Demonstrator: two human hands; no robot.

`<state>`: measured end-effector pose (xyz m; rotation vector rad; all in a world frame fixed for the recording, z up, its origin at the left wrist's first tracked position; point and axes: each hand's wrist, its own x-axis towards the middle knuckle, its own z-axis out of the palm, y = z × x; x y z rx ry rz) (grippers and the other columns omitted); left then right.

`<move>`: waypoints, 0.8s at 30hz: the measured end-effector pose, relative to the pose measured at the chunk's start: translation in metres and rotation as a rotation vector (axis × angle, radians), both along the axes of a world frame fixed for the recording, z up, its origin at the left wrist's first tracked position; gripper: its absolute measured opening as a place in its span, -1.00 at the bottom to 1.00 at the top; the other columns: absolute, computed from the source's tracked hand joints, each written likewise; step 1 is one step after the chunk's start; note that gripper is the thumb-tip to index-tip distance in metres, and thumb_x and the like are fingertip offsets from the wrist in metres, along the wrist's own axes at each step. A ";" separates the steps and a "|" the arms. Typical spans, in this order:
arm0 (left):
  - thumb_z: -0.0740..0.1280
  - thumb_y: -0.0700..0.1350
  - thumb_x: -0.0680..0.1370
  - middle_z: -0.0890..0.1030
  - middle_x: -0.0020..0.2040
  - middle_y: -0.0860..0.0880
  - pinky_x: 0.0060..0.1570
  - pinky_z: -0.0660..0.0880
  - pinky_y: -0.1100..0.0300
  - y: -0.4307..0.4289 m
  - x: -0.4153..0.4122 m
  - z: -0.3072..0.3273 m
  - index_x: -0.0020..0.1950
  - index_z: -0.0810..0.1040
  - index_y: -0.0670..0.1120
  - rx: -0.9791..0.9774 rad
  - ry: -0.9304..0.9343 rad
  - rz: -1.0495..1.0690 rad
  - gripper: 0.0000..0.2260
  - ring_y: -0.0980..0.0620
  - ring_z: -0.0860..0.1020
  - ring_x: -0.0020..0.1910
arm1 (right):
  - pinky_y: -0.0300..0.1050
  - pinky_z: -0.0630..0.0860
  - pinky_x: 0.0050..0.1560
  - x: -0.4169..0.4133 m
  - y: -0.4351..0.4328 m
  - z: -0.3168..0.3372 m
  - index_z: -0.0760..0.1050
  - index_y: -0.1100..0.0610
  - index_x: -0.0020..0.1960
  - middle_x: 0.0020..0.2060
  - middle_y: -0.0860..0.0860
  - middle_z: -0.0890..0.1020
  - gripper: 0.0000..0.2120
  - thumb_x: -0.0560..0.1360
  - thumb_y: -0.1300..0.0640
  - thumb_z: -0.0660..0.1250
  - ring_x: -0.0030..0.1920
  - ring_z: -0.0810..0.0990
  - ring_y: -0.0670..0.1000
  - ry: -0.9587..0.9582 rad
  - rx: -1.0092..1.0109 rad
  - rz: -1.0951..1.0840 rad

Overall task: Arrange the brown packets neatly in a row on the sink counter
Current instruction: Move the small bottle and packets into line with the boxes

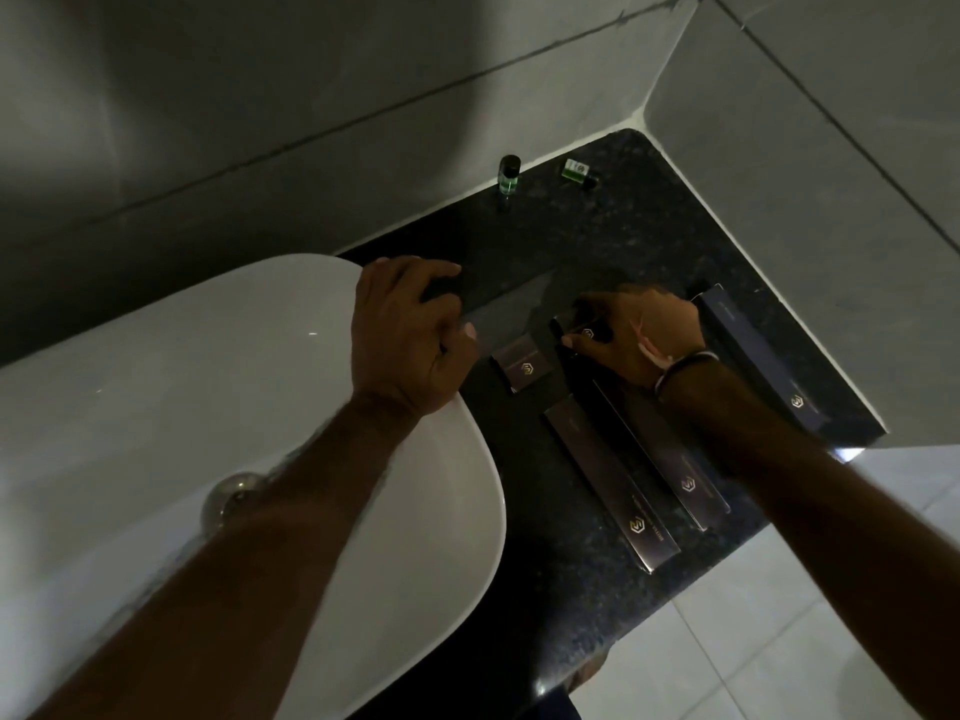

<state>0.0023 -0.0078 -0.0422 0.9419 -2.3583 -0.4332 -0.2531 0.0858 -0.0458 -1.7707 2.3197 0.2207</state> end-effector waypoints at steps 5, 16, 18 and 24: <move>0.21 0.00 0.47 0.69 0.13 -0.13 0.15 0.24 0.16 -0.001 0.000 -0.001 -0.33 0.52 -0.15 -0.012 0.022 0.008 -0.72 -0.18 0.55 0.12 | -0.03 0.58 -0.08 -0.005 -0.002 0.005 0.36 -0.09 0.43 0.13 0.07 0.59 -0.29 0.45 -0.49 0.09 0.04 0.61 0.09 -0.027 -0.036 -0.047; 0.20 0.00 0.45 0.69 0.12 -0.14 0.18 0.24 0.13 0.000 0.000 0.001 -0.35 0.50 -0.15 -0.021 0.015 0.009 -0.73 -0.16 0.53 0.12 | 0.04 0.51 0.18 0.000 -0.147 0.014 0.49 0.03 0.35 0.22 0.10 0.61 -0.44 0.46 -0.27 0.34 0.23 0.58 0.16 -0.334 -0.232 -0.244; 0.20 0.00 0.44 0.69 0.12 -0.14 0.18 0.26 0.09 0.000 -0.001 0.000 -0.36 0.50 -0.15 -0.022 0.014 0.008 -0.72 -0.16 0.53 0.12 | 0.05 0.50 0.16 0.003 -0.167 0.010 0.52 0.03 0.29 0.20 0.09 0.62 -0.45 0.44 -0.29 0.35 0.22 0.58 0.18 -0.291 -0.204 -0.233; 0.20 -0.01 0.45 0.70 0.12 -0.14 0.17 0.25 0.10 -0.001 -0.001 -0.002 -0.36 0.50 -0.16 -0.035 0.012 0.001 -0.72 -0.20 0.55 0.10 | 0.04 0.52 0.13 -0.004 -0.171 0.003 0.56 0.03 0.18 0.15 0.10 0.64 -0.58 0.46 -0.21 0.36 0.19 0.59 0.20 -0.249 -0.200 -0.141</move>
